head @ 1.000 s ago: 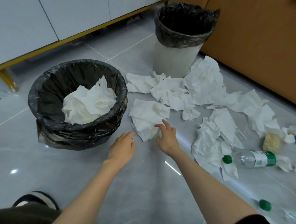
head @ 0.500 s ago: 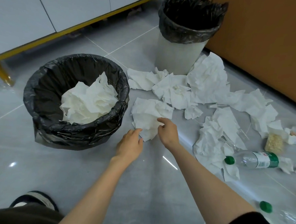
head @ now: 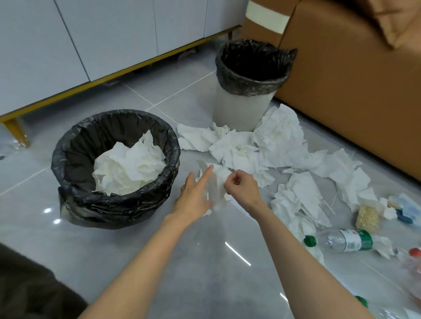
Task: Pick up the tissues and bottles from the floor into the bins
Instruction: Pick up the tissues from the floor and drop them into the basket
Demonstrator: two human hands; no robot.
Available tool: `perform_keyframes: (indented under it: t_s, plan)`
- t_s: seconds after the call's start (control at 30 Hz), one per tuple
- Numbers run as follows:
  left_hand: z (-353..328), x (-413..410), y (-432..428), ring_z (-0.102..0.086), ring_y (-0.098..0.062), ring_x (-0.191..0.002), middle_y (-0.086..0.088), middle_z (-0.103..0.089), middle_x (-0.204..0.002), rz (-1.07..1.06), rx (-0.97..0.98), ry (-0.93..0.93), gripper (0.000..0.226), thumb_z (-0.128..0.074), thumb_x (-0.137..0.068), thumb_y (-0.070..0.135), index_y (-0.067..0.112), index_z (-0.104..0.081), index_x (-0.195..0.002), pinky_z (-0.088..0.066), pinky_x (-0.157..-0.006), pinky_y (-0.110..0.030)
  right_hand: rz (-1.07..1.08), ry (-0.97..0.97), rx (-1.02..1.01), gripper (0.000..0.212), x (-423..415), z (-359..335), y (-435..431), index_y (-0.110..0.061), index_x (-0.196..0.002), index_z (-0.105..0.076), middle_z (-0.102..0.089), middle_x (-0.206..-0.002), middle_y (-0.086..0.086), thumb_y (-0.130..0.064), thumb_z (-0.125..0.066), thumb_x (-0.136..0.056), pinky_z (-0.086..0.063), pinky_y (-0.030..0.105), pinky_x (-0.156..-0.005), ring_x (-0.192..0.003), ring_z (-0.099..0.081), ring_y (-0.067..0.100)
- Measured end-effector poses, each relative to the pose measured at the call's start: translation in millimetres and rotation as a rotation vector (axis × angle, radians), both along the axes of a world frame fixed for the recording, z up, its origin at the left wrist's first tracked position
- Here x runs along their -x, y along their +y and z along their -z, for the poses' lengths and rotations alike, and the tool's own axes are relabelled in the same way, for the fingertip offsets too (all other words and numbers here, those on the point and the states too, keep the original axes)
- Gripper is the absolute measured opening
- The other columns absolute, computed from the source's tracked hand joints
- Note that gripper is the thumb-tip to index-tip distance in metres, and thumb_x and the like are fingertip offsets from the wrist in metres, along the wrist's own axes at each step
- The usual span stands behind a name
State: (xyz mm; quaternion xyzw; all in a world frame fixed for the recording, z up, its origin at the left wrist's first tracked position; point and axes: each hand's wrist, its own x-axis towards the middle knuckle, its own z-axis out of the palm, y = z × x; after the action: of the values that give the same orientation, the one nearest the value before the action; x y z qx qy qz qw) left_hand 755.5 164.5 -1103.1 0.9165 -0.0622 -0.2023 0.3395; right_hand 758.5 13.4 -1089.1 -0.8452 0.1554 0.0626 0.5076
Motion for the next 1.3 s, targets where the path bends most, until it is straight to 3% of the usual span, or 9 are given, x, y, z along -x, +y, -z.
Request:
perform_keyframes:
  t_s: [0.13,0.3,0.4,0.57,0.73,0.9,1.07,1.17,1.3]
  plan:
    - [-9,-2,-8,-0.022,-0.027,-0.142,-0.007,-0.023,-0.152,0.059,0.155,0.041,0.085,-0.074,-0.077,0.035,0.041,-0.023,-0.145,-0.031,-0.109,-0.041,0.034,0.085,-0.358,0.019,-2,-31,-10,-0.007,-0.069,-0.052,-0.055,-0.069,0.005,0.003,-0.052,-0.085,-0.056,0.025,-0.066,-0.062,-0.058,0.014]
    - [-29,8,-10,-0.054,-0.013,-0.099,-0.002,-0.060,-0.117,-0.095,0.467,0.171,0.030,-0.052,-0.094,0.015,0.019,-0.057,-0.124,-0.043,-0.069,-0.016,0.154,0.111,-0.589,0.009,9,-41,-14,0.002,-0.078,-0.060,-0.057,-0.085,0.015,0.004,-0.056,-0.085,-0.057,0.022,-0.065,-0.080,-0.064,0.023]
    - [-29,15,-1,-0.058,-0.021,-0.100,-0.004,-0.061,-0.117,-0.267,0.563,0.263,0.036,-0.040,-0.096,0.009,0.021,-0.061,-0.123,-0.048,-0.070,-0.026,0.213,0.091,-0.569,0.007,16,-34,-8,0.005,-0.079,-0.062,-0.056,-0.087,0.017,0.003,-0.059,-0.085,-0.057,0.021,-0.063,-0.077,-0.062,0.022]
    - [-23,23,16,-0.064,-0.025,-0.091,-0.015,-0.062,-0.114,-0.629,1.037,0.594,0.040,-0.041,-0.090,-0.012,0.010,-0.062,-0.117,-0.057,-0.056,-0.026,0.048,0.192,-0.386,0.009,37,-11,10,-0.001,-0.072,-0.067,-0.064,-0.072,0.010,0.002,-0.067,-0.081,-0.059,0.023,-0.068,-0.065,-0.063,0.017]
    - [3,41,31,-0.061,-0.028,-0.091,-0.018,-0.058,-0.116,-0.702,0.986,0.738,0.006,-0.053,-0.092,0.005,0.001,-0.055,-0.096,-0.055,-0.070,-0.034,-0.046,0.304,-0.251,0.010,59,19,27,-0.007,-0.076,-0.068,-0.062,-0.068,0.002,-0.003,-0.063,-0.083,-0.054,0.024,-0.068,-0.062,-0.058,0.011]
    - [14,50,51,-0.065,-0.021,-0.078,-0.008,-0.072,-0.084,-0.783,1.165,0.731,0.027,-0.037,-0.096,0.010,-0.001,-0.059,-0.108,-0.054,-0.063,-0.029,0.031,0.280,-0.061,0.026,60,43,41,-0.015,-0.088,-0.068,-0.064,-0.096,0.002,-0.004,-0.044,-0.088,-0.048,0.028,-0.073,-0.079,-0.056,0.015]
    - [38,57,73,-0.056,-0.027,-0.107,-0.016,-0.053,-0.133,-0.843,0.941,0.556,0.047,-0.030,-0.092,-0.013,-0.001,-0.046,-0.135,-0.049,-0.086,-0.033,-0.187,0.212,0.195,0.036,53,64,49,-0.015,-0.121,-0.058,-0.040,-0.139,0.007,-0.007,-0.045,-0.089,-0.039,0.025,-0.092,-0.120,-0.046,0.024]
    - [40,62,81,-0.052,-0.030,-0.120,-0.015,-0.051,-0.136,-0.823,0.849,0.501,0.053,-0.028,-0.090,-0.018,0.001,-0.046,-0.136,-0.041,-0.098,-0.038,-0.330,0.237,0.329,0.044,43,74,55,-0.021,-0.130,-0.054,-0.018,-0.155,0.008,-0.009,-0.044,-0.090,-0.026,0.035,-0.109,-0.138,-0.021,0.033]
    - [45,60,88,-0.056,-0.026,-0.114,-0.011,-0.057,-0.130,-0.783,0.721,0.481,0.054,-0.031,-0.089,-0.015,0.011,-0.055,-0.130,-0.046,-0.089,-0.033,-0.477,0.376,0.438,0.044,22,80,65,-0.025,-0.135,-0.051,0.000,-0.159,0.009,-0.015,-0.044,-0.092,-0.018,0.038,-0.113,-0.143,-0.002,0.036]
